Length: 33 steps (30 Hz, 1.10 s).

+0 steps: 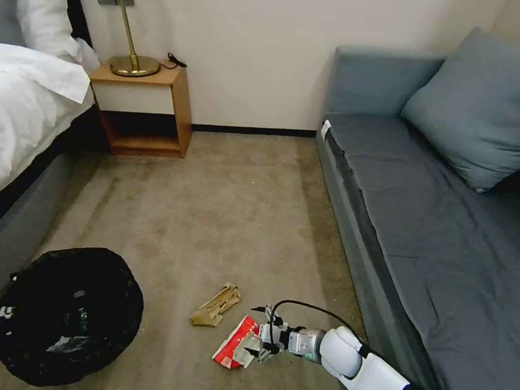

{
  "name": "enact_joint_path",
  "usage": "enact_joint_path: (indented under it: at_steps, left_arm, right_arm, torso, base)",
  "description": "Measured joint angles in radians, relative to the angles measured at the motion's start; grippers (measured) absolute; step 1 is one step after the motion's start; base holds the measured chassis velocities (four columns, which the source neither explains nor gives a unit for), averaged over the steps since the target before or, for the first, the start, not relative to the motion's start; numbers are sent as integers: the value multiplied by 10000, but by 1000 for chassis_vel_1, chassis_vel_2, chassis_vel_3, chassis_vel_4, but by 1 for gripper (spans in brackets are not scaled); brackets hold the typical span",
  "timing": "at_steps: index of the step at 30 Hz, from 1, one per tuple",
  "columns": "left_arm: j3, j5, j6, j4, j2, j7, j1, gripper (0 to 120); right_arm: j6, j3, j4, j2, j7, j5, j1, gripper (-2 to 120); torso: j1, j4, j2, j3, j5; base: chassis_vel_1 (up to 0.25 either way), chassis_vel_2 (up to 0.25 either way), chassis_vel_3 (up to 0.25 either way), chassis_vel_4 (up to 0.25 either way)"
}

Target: Pick up the trash bin, then pick up the garbage on the floor and place it into the trash bin.

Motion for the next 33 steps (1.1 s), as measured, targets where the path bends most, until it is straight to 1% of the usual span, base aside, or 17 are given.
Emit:
enact_joint_path:
  at_steps: [3,7,8,9,12,13,17,18,19,20,21,24,25,26,28,30,33]
  left_arm:
    - [1,6,0,10,-4,0,-6,2]
    - [-18,6,0,70,-4,1,-10,2]
    - [-18,6,0,70,-4,1,-10,2]
    - [-27,6,0,86,-3,1,-13,2]
    - [-34,5,0,118,-1,2,-41,2]
    - [-34,5,0,118,-1,2,-41,2]
    - [-18,3,0,126,-1,1,-91,2]
    - [-18,3,0,126,-1,1,-91,2]
    - [-11,2,0,127,-1,2,-97,2]
    - [-3,1,0,133,-1,1,-105,2]
    - [-3,1,0,133,-1,1,-105,2]
    - [3,2,0,139,-1,-1,-114,2]
    - [3,1,0,139,1,-1,-115,2]
    - [3,1,0,139,1,-1,-115,2]
    - [2,0,0,139,6,-2,-117,2]
    - [-1,-4,0,139,7,-3,-115,2]
    - [-7,-8,0,137,8,-2,-110,2]
  right_arm:
    - [114,-28,-434,187,-9,-226,161,96]
    - [352,-190,-1015,407,-75,-466,414,79]
    - [352,-190,-1015,407,-75,-466,414,79]
    - [398,-209,-1074,430,-107,-533,440,76]
    - [573,-249,-1275,519,-171,-744,489,61]
    - [573,-249,-1275,519,-171,-744,489,61]
    - [723,-255,-1435,564,-173,-932,553,42]
    - [723,-255,-1435,564,-173,-932,553,42]
    - [745,-251,-1447,565,-173,-937,563,39]
    - [772,-249,-1451,561,-171,-937,570,32]
    - [772,-249,-1451,561,-171,-937,570,32]
    - [836,-267,-1444,531,-170,-937,573,19]
    - [852,-271,-1442,526,-170,-937,572,16]
    - [852,-271,-1442,526,-170,-937,572,16]
    - [896,-271,-1437,522,-170,-947,545,5]
    - [938,-259,-1417,517,-163,-967,492,0]
    - [1011,-216,-1334,469,-170,-961,425,0]
  torso:
    - [0,0,0,0,0]
    - [0,1,0,0,0]
    - [0,1,0,0,0]
    - [0,1,0,0,0]
    - [0,0,0,0,0]
    - [0,0,0,0,0]
    - [0,0,0,0,0]
    - [0,0,0,0,0]
    - [0,0,0,0,0]
    - [0,0,0,0,0]
    - [0,0,0,0,0]
    - [0,0,0,0,0]
    - [0,0,0,-1,0]
    - [0,0,0,-1,0]
    - [0,0,0,-1,0]
    - [0,0,0,-1,2]
    - [0,0,-1,-1,2]
  base:
    - [0,0,0,0]
    - [0,0,0,0]
    - [0,0,0,0]
    - [0,0,0,0]
    - [0,0,0,0]
    - [0,0,0,0]
    - [0,0,0,0]
    - [0,0,0,0]
    - [0,0,0,0]
    - [0,0,0,0]
    - [0,0,0,0]
    - [0,0,0,0]
    - [0,0,0,0]
    - [0,0,0,0]
    - [0,0,0,0]
    - [0,0,0,0]
    - [0,0,0,0]
